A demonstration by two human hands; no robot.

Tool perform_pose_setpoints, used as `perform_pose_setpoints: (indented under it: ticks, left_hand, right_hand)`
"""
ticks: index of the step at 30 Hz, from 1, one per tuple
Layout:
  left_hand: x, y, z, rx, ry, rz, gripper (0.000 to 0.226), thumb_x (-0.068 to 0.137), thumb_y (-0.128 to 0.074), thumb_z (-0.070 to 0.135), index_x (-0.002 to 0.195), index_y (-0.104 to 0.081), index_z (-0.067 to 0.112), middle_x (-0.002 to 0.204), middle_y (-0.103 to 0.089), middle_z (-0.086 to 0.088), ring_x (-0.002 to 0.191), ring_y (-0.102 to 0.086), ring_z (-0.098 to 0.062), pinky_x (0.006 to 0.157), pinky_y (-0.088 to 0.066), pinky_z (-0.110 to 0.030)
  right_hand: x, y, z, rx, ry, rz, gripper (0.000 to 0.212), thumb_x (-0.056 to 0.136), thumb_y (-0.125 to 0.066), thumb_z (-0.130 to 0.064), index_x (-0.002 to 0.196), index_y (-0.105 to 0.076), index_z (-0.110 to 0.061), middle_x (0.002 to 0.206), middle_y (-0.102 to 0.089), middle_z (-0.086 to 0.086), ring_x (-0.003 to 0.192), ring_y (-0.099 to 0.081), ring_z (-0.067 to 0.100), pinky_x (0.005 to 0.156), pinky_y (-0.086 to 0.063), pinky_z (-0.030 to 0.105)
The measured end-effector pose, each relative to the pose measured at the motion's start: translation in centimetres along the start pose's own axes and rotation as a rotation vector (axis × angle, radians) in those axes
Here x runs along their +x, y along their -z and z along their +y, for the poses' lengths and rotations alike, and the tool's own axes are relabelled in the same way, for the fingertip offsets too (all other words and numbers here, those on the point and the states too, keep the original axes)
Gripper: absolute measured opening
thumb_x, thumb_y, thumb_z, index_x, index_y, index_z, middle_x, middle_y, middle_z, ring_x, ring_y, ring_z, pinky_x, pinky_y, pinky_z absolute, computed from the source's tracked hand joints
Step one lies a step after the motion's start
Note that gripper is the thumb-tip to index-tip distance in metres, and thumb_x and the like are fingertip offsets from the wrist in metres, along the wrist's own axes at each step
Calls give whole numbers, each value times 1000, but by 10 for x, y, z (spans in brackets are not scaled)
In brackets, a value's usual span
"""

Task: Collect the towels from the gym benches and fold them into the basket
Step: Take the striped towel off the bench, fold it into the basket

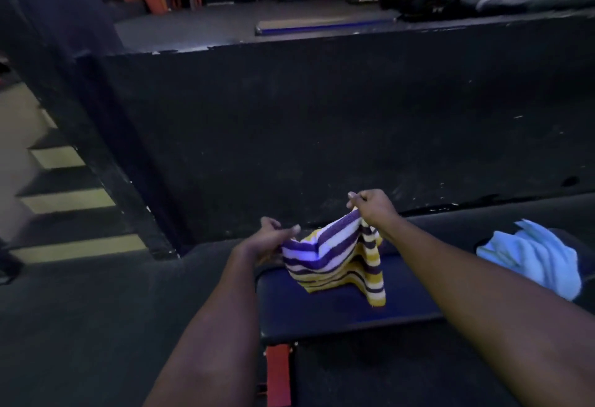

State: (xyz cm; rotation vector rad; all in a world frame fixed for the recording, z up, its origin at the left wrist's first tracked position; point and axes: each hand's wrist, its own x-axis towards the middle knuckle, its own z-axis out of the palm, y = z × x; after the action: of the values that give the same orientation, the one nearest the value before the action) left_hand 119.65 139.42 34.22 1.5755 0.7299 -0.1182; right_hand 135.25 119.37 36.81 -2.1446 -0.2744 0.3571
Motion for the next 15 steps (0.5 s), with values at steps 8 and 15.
perform_pose_setpoints:
  ticks: [8,15]
  left_hand:
    - [2,-5,13,406,-82,-149,90,59,-86,7,132,-40,30,126,-51,-2,105,-59,-20,78,-55,-33]
    - [5,21,49,596,-72,173,28,69,-76,3,96,-72,12,94,-73,-13,84,-71,-27,79,-61,-41]
  right_hand:
    - [-1,52,-10,93,-78,-63,22,89,-67,-33,94,-70,-11,92,-70,7,89,-67,24,86,-57,42]
    - [-16,50,-10,-76,-150,-360,18,86,-65,-2,103,-68,-10,102,-67,9,85,-64,15,56,-52,22]
